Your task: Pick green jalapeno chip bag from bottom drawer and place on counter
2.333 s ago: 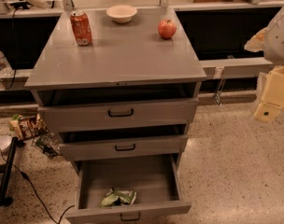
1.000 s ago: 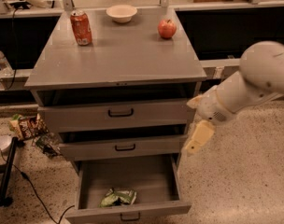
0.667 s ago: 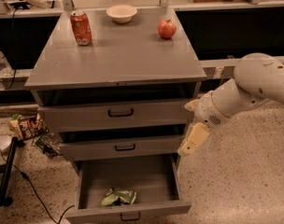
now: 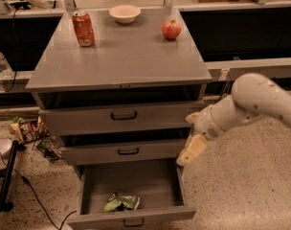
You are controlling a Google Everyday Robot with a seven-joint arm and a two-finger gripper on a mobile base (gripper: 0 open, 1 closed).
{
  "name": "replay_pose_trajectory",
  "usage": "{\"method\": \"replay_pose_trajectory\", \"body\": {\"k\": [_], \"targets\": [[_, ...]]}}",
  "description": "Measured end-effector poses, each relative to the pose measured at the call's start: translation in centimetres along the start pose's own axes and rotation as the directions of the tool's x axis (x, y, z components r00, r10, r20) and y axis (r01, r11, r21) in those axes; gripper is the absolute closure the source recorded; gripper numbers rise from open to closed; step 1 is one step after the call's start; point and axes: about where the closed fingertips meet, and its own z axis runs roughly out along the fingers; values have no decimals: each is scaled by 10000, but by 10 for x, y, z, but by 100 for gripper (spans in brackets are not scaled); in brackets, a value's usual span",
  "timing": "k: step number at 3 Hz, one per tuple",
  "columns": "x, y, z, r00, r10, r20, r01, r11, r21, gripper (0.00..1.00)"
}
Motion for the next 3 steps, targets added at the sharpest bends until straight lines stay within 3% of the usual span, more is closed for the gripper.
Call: {"method": "replay_pose_trajectory", "body": {"k": [1, 2, 3], "targets": [[45, -17, 89, 9978, 555, 367, -547, 9983, -213, 0], [89, -29, 171, 9969, 693, 374, -675, 9966, -467, 0], [116, -35, 228, 9949, 1009, 88, -996, 9902, -975, 0]]}}
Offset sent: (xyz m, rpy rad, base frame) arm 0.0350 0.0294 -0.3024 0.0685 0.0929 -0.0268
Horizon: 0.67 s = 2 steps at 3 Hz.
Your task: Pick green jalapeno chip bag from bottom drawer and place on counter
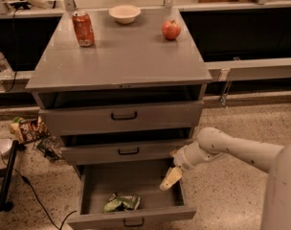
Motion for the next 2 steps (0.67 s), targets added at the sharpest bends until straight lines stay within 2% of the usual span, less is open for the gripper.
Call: {"method": "replay_pose_trajectory", "body": {"k": [1, 2], "targets": [[5, 3, 11, 10000, 81, -7, -81, 9998, -171, 0], [13, 1, 20, 9980, 583, 246, -576, 9979, -280, 0]]}}
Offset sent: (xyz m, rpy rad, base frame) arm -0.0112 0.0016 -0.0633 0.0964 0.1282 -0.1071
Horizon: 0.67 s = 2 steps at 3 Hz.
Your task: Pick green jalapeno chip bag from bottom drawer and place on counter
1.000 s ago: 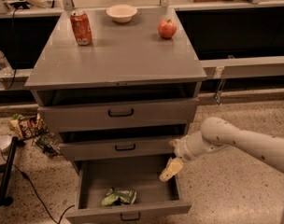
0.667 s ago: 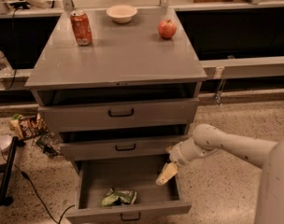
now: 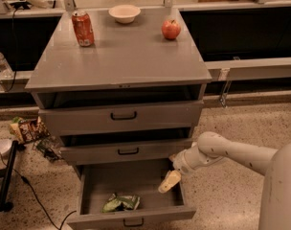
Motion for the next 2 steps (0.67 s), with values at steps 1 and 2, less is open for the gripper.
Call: {"method": "replay_pose_trajectory", "body": {"k": [1, 2], "targets": [[32, -5, 42, 9890, 1384, 527, -1343, 9881, -756, 0], [58, -5, 103, 9669, 2400, 865, -2211, 9576, -1849, 0]]}}
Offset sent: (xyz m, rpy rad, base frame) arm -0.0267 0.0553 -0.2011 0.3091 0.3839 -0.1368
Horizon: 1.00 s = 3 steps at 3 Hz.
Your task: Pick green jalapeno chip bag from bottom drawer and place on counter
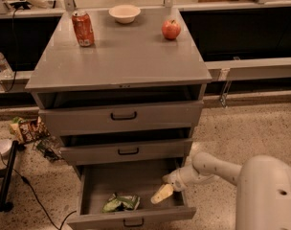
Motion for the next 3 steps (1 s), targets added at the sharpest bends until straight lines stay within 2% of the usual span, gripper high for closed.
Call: {"method": "replay_pose_trajectory", "body": {"k": [1, 2, 3], "targets": [[18, -16, 69, 9983, 522, 251, -502, 9960, -735, 0], [18, -24, 114, 9996, 275, 7, -274, 9962, -824, 0], [11, -30, 144, 9992, 393, -31, -394, 9954, -872, 0]]}}
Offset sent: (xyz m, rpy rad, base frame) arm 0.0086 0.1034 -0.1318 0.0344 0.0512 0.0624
